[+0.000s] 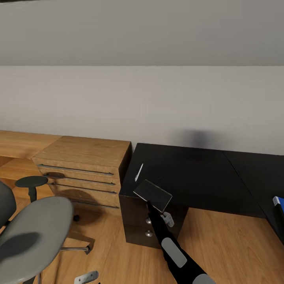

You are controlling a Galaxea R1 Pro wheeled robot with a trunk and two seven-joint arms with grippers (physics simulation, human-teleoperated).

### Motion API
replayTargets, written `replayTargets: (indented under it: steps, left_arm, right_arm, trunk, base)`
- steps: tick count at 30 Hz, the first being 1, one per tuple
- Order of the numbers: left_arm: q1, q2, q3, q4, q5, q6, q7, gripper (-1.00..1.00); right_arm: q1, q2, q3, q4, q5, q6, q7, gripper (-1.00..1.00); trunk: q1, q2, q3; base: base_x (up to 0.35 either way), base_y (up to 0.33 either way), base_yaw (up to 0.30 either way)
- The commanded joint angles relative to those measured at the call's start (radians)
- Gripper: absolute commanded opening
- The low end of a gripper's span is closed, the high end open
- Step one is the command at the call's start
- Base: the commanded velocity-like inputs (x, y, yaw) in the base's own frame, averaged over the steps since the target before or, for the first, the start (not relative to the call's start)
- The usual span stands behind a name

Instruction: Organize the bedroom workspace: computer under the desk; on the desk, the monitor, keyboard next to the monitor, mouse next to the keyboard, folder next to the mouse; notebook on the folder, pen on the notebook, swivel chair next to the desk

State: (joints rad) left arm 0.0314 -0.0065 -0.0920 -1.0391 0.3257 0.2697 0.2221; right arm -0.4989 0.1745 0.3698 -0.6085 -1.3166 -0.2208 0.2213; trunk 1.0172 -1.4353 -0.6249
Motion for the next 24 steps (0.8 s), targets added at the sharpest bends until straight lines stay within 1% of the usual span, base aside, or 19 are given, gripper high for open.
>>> replayTargets:
  steps: [1,18,23,24]
  left_arm:
    - [0.000,0.000,-0.002,-0.003,0.010,0.003,0.008,1.00]
    - [0.001,0.001,-0.002,-0.002,0.010,0.003,0.007,1.00]
    - [0.001,0.001,-0.002,-0.002,0.010,0.002,0.007,1.00]
    - [0.001,0.001,-0.002,-0.002,0.010,0.002,0.007,1.00]
  right_arm:
    - [-0.001,0.000,0.004,0.002,-0.014,-0.006,0.005,1.00]
    - [-0.001,0.000,0.004,0.001,-0.020,-0.006,0.006,1.00]
    - [-0.001,0.000,0.003,0.001,-0.020,-0.006,0.007,1.00]
    - [-0.001,0.000,0.003,0.001,-0.020,-0.006,0.010,1.00]
  trunk:
    - [0.000,0.000,-0.001]
    - [0.000,0.000,-0.001]
    - [-0.019,0.035,0.015]
    - [-0.019,0.035,0.015]
  base:
    - [0.000,0.000,0.000]
    - [0.000,0.000,0.000]
    - [0.000,0.000,0.000]
    - [0.000,0.000,0.000]
